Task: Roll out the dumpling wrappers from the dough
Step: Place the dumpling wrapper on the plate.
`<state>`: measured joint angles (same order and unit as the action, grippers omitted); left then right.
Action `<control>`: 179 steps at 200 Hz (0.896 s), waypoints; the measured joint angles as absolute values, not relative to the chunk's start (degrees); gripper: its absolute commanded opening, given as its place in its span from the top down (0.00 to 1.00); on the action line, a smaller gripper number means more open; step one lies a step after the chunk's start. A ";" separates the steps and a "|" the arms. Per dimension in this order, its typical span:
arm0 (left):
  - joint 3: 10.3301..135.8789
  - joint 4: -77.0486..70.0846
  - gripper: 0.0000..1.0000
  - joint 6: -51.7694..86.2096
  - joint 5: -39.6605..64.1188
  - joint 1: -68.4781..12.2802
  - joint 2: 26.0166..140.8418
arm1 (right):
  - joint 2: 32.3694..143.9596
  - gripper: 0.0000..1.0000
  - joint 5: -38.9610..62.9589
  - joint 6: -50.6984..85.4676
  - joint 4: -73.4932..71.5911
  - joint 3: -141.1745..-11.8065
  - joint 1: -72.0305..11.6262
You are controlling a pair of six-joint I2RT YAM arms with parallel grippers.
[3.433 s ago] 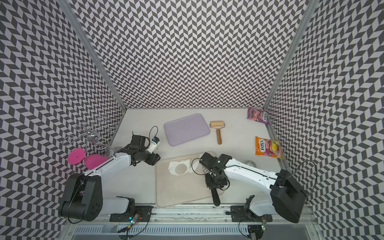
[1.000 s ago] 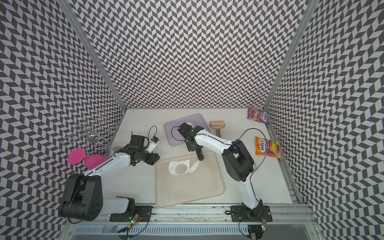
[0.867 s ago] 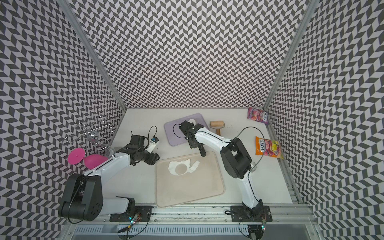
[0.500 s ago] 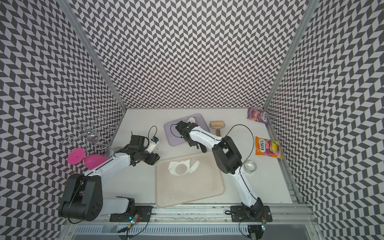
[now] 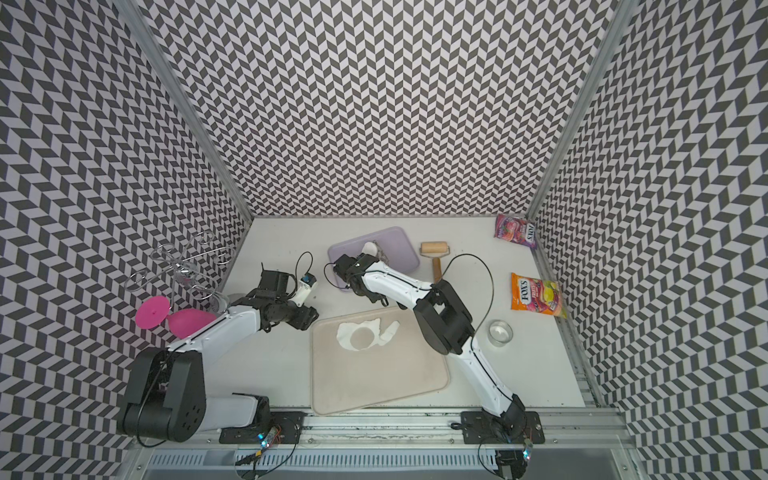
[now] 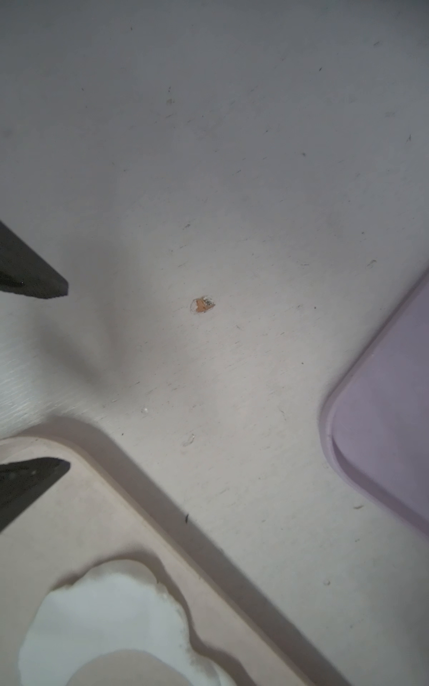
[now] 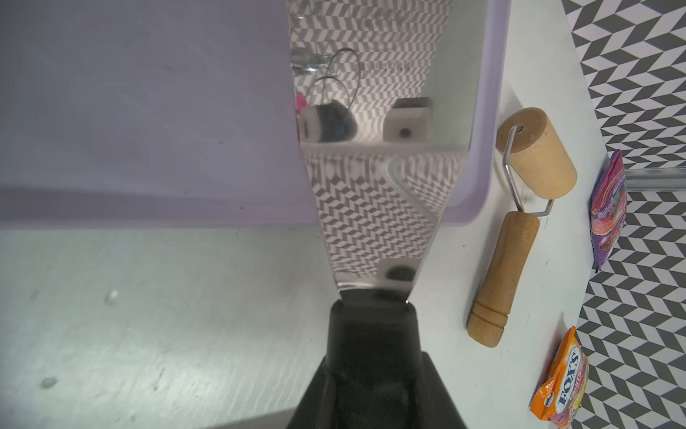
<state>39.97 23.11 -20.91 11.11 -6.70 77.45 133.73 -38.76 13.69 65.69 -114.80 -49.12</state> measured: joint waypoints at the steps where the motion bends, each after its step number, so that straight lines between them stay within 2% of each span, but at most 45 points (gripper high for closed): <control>1: 39.97 23.11 0.29 -20.91 11.11 -6.70 77.45 | 133.73 1.00 -38.76 13.63 65.76 -114.80 -49.19; 82: 39.97 23.11 0.29 -20.91 11.14 -6.63 77.25 | 133.91 1.00 -39.88 11.84 66.00 -112.86 -50.09; 179: 39.94 23.11 0.29 -20.91 11.16 -6.44 77.21 | 135.66 1.00 -48.34 12.05 66.94 -111.39 -51.24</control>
